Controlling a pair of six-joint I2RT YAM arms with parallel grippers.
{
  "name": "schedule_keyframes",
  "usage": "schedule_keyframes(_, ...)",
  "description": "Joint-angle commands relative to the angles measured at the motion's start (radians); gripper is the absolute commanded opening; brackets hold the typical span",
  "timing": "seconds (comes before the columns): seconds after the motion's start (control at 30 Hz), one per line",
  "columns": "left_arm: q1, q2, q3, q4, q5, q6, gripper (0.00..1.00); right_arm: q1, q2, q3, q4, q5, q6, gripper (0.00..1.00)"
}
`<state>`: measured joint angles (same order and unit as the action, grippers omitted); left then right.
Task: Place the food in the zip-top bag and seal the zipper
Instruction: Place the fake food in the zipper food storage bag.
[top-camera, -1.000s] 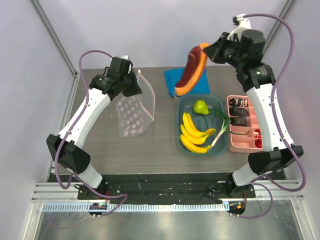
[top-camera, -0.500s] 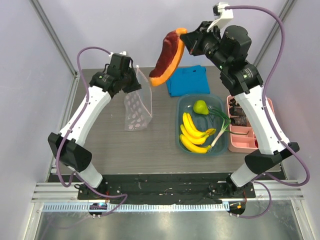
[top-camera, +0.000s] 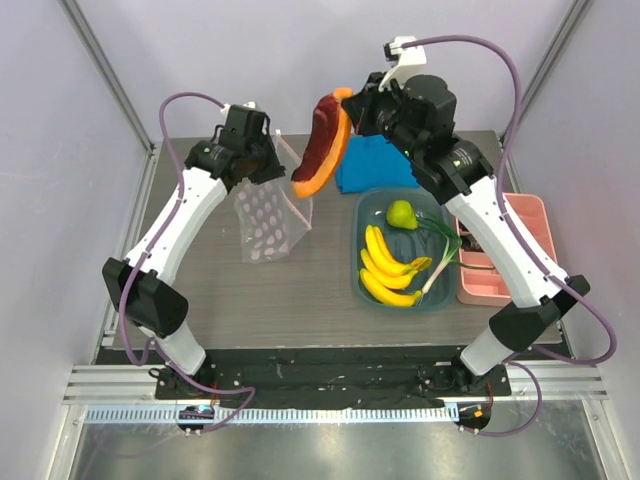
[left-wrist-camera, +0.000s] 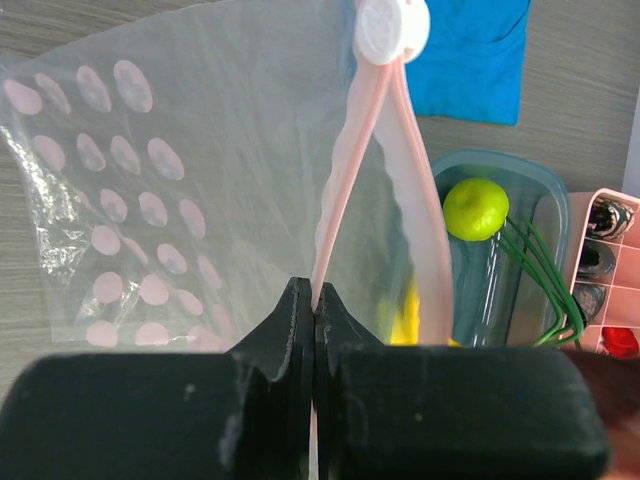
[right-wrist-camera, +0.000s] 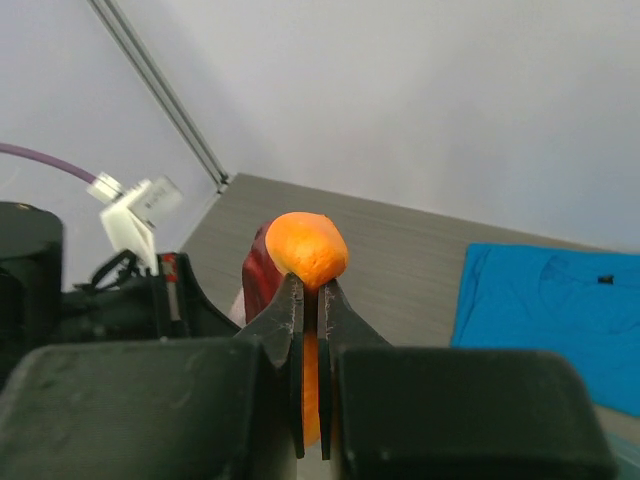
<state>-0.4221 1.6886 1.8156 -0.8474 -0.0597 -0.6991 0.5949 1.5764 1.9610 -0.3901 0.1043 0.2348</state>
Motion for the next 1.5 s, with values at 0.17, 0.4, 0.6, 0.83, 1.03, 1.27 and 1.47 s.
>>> schedule_keyframes(0.17,0.006,-0.030,0.044,0.062,0.041,-0.045,0.00,0.055,0.004,-0.085,0.099,0.040,0.014,0.01)
schedule_keyframes(0.4,0.020,-0.041,0.041,0.087,0.099,-0.089,0.00,0.083,-0.004,-0.169,0.197,0.005,0.052,0.01)
schedule_keyframes(0.6,0.046,-0.038,0.040,0.128,0.173,-0.134,0.00,0.082,0.039,-0.142,0.139,-0.026,0.161,0.01)
schedule_keyframes(0.83,0.048,-0.058,0.031,0.180,0.204,-0.189,0.00,0.097,0.073,-0.177,0.135,-0.046,0.180,0.01)
schedule_keyframes(1.03,0.052,-0.072,0.011,0.209,0.221,-0.237,0.00,0.125,0.089,-0.209,0.175,-0.003,0.115,0.01)
schedule_keyframes(1.27,0.052,-0.072,0.002,0.264,0.268,-0.272,0.00,0.157,0.134,-0.221,0.169,-0.046,0.087,0.01)
schedule_keyframes(1.47,0.052,-0.095,-0.018,0.309,0.294,-0.277,0.00,0.157,0.177,-0.186,0.097,-0.074,0.083,0.01)
